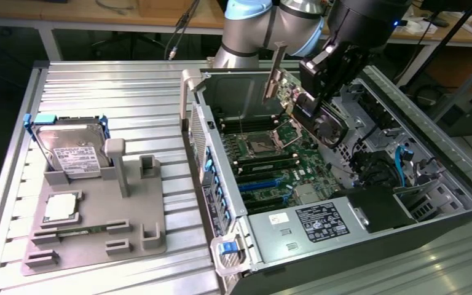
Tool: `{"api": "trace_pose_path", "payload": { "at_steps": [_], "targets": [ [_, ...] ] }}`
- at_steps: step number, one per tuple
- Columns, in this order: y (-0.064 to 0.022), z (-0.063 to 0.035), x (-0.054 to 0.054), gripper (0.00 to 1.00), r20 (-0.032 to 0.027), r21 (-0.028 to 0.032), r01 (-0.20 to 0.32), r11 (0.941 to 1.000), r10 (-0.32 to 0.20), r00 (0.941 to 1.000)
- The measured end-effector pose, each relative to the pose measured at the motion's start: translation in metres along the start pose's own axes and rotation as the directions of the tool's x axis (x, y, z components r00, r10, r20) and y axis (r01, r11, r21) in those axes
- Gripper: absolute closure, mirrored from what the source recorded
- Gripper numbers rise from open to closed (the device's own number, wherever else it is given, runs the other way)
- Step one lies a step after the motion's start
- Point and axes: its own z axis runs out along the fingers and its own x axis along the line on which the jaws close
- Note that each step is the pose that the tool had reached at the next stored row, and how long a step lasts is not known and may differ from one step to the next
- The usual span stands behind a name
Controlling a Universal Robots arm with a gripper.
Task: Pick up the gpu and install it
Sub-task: 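Insert the gpu into the slot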
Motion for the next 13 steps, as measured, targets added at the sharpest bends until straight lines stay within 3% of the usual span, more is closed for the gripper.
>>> {"api": "trace_pose_path", "payload": {
  "at_steps": [13],
  "targets": [
    [0.0, 0.0, 0.0, 0.73, -0.0019, 0.0, 0.05, 0.9987, -0.05, 0.9987]
  ]
}}
